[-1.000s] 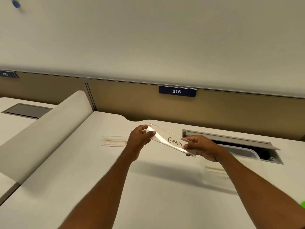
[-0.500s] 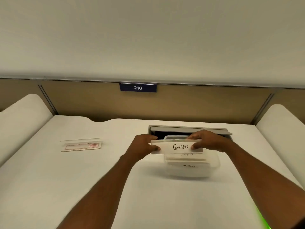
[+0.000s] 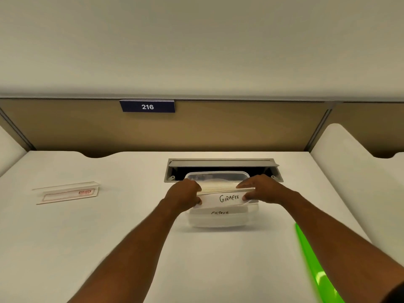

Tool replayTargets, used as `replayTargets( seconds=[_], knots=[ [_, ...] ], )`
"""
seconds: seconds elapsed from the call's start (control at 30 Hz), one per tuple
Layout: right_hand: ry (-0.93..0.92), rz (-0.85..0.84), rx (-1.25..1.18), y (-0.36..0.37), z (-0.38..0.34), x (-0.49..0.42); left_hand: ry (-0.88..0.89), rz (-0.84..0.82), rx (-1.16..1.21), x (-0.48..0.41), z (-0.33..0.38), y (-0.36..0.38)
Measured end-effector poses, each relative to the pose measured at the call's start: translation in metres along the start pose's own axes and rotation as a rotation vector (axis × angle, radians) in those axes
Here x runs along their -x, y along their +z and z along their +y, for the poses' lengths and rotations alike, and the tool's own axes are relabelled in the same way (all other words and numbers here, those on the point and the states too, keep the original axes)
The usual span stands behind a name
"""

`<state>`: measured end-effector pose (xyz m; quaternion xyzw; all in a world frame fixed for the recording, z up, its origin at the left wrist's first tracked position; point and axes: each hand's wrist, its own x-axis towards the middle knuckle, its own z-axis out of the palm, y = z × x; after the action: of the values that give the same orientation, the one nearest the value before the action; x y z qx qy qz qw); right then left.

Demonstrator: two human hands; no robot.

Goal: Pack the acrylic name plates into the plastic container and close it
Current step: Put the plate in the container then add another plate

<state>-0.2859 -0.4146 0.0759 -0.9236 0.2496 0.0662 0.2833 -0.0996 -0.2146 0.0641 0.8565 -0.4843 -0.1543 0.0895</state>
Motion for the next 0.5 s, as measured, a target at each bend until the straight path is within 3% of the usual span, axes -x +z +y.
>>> replayTargets(
  seconds=[0.5],
  knots=[
    [-0.115,-0.114,0.291,0.028,-0.011,-0.027,0.179,-0.039,-0.661,0.000,0.016,0.009]
  ],
)
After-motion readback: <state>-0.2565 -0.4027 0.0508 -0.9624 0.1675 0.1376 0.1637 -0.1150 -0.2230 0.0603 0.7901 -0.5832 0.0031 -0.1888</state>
